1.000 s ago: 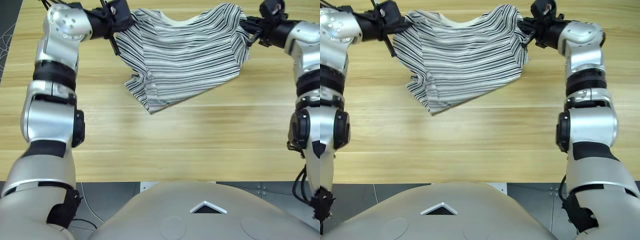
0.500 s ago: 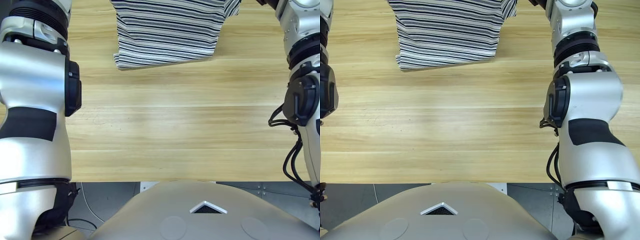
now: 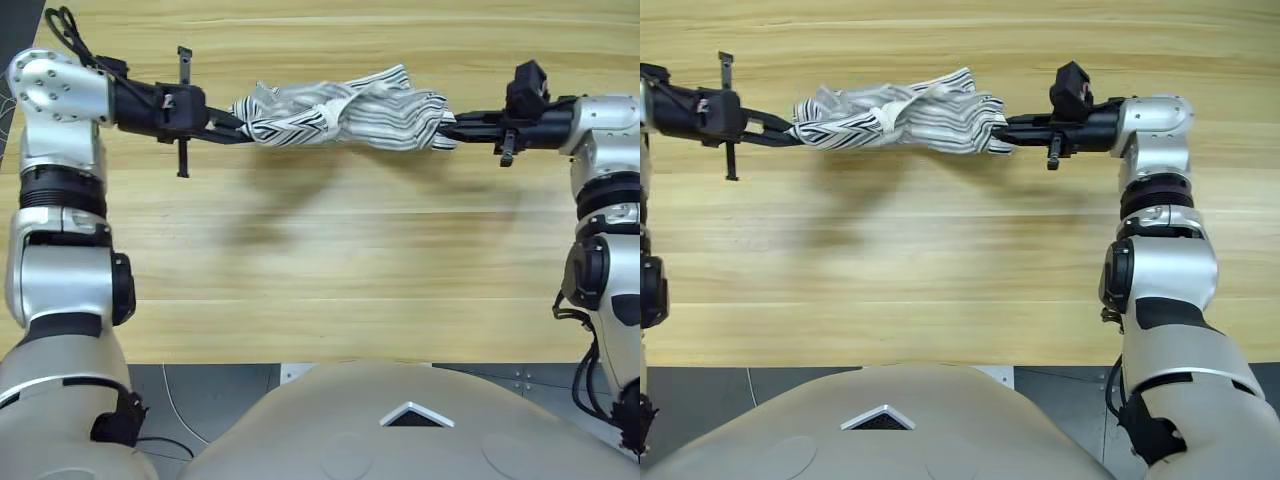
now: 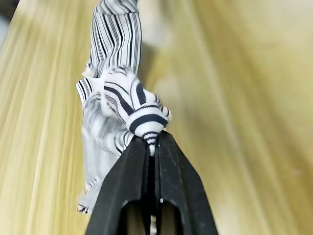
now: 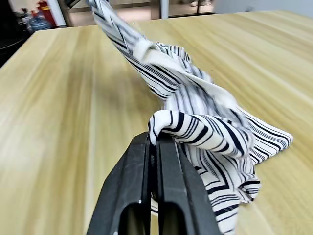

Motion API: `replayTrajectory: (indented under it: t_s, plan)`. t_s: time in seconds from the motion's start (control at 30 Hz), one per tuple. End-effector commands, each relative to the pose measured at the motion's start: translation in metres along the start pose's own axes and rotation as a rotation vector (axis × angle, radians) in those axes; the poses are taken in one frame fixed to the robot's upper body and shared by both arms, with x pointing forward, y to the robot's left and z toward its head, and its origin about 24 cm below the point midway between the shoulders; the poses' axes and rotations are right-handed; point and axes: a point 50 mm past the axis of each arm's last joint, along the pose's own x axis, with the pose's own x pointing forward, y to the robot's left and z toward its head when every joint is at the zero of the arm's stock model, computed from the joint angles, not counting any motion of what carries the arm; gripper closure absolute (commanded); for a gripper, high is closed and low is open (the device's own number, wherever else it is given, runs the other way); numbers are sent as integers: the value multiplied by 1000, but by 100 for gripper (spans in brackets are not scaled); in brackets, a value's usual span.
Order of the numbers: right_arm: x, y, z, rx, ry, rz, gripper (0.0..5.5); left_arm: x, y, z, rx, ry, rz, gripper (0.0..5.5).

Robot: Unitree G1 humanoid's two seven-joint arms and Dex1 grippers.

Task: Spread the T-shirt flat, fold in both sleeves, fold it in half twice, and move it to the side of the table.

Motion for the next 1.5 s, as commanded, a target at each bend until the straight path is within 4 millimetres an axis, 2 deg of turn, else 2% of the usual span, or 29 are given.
replayTrajectory:
  t_s: [0.03, 0.23, 0.33, 0.47, 0.63, 0.7, 0.77, 0.87, 1.0, 1.07, 1.2, 1.37, 1.5]
  plan:
    - [-8, 13, -9, -14, 49, 50, 536, 13, -23, 0, 16, 12, -125, 540]
    - [-16, 41, -36, 24, 158, 120, 536, 31, -71, -21, -83, 63, -274, 540]
    - [-23, 56, -50, 81, 212, 152, 536, 26, -86, -22, -173, 23, -291, 540]
    - [-32, 61, -54, 122, 215, 148, 536, 12, -79, -10, -260, -93, -216, 540]
    - [-45, 54, -30, 158, 6, 86, 536, -9, -55, 14, -343, -321, -92, 540]
    - [-50, 54, -22, 190, -91, 72, 536, -11, -55, 17, -365, -358, -85, 540]
    - [-54, 61, -21, 203, -159, 81, 536, -7, -63, 13, -395, -353, -108, 540]
    - [-52, 79, -44, 182, -20, 141, 536, 6, -88, -1, -427, -257, -203, 540]
    - [-46, 88, -74, 259, 187, 192, 536, 26, -128, -31, -483, -38, -372, 540]
    - [-42, 85, -81, 283, 249, 185, 506, 29, -137, -36, -478, 8, -416, 513]
    - [-45, 79, -76, 288, 240, 177, 434, 26, -121, -27, -475, -60, -357, 452]
    - [-53, 74, -66, 257, 242, 157, 350, 20, -118, -23, -496, -78, -342, 378]
    - [-60, 72, -58, 232, 242, 144, 282, 12, -109, -12, -493, -134, -313, 319]
